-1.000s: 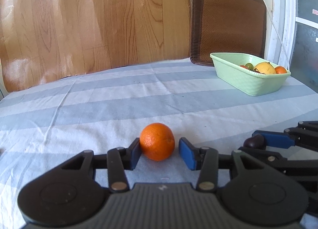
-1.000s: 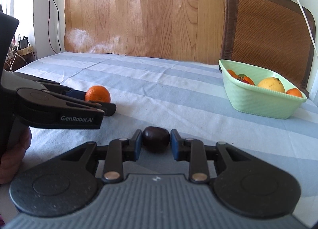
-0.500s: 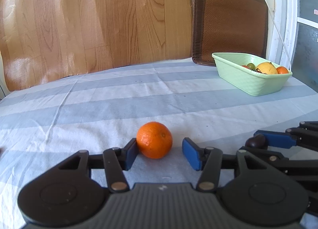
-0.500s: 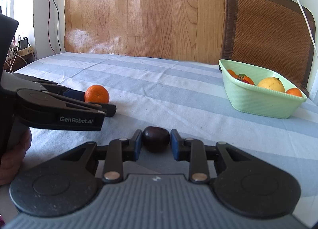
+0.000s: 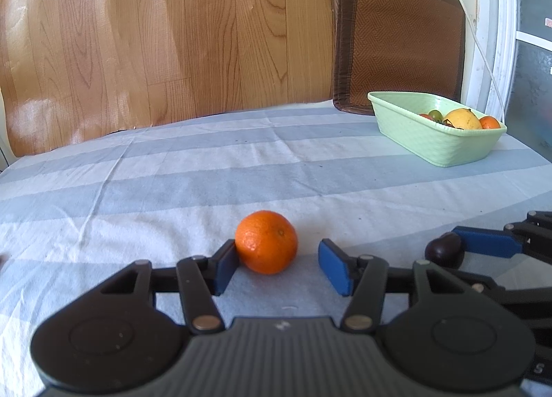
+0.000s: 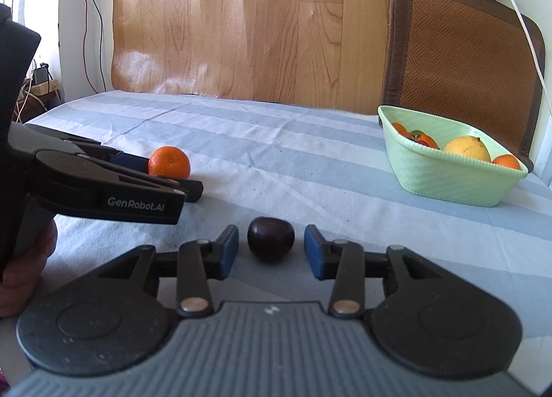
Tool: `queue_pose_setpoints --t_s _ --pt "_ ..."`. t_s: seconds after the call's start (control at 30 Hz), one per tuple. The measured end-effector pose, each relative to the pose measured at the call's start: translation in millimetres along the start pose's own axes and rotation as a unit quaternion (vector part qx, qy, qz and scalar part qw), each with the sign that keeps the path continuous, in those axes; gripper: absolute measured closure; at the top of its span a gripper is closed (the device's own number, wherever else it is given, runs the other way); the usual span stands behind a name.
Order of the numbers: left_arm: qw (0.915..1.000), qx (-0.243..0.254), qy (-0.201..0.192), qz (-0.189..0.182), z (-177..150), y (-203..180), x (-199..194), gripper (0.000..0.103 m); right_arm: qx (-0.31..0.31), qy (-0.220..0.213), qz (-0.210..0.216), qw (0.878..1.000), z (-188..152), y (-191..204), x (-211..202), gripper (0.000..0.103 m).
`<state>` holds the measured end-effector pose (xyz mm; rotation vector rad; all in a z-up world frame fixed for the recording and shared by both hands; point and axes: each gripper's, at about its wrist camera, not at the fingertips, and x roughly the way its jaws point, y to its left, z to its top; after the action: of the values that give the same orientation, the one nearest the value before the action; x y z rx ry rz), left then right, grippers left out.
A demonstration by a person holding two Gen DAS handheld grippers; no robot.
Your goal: Organize fruits
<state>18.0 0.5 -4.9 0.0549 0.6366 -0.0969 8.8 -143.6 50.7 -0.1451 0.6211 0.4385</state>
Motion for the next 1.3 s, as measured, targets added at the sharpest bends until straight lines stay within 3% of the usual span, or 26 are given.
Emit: queue_pose_setpoints --t_s 0.5,0.6,0.7,0.77,1.0,1.07,1.17,1.3 --pt "0.9994 -0.034 -0.008 -0.010 4 8 0 0.045 0.014 0.000 0.011 1.000 -1 -3 0 0.058" --pt "0.9994 -0.030 -0.011 -0.008 4 7 0 0.049 0.014 0.002 0.011 1.000 -1 -3 0 0.058" --pt "0.9993 -0.033 -0.012 -0.009 4 8 -1 0.066 0.012 0.001 0.009 1.000 -1 -3 0 0.065" --pt "0.9992 -0.034 -0.012 -0.014 4 9 -1 0.067 0.013 0.001 0.008 1.000 -2 -3 0 0.072" --pt "0.9982 -0.005 -0.014 -0.058 -1 -2 -8 0.067 0.024 -0.011 -0.004 1.000 -2 -6 -3 0.072" --pt "0.9965 -0.002 -0.012 -0.083 -4 -5 -12 0.067 0.026 -0.013 -0.012 1.000 -3 -9 -4 0.072" --pt "0.9960 0.017 -0.016 -0.086 -5 -12 -14 0.065 0.032 -0.010 -0.016 0.999 -4 -13 -4 0.072" --pt "0.9967 0.014 -0.026 -0.075 -5 -12 -16 0.048 0.033 -0.002 -0.012 0.999 -4 -13 -2 0.070"
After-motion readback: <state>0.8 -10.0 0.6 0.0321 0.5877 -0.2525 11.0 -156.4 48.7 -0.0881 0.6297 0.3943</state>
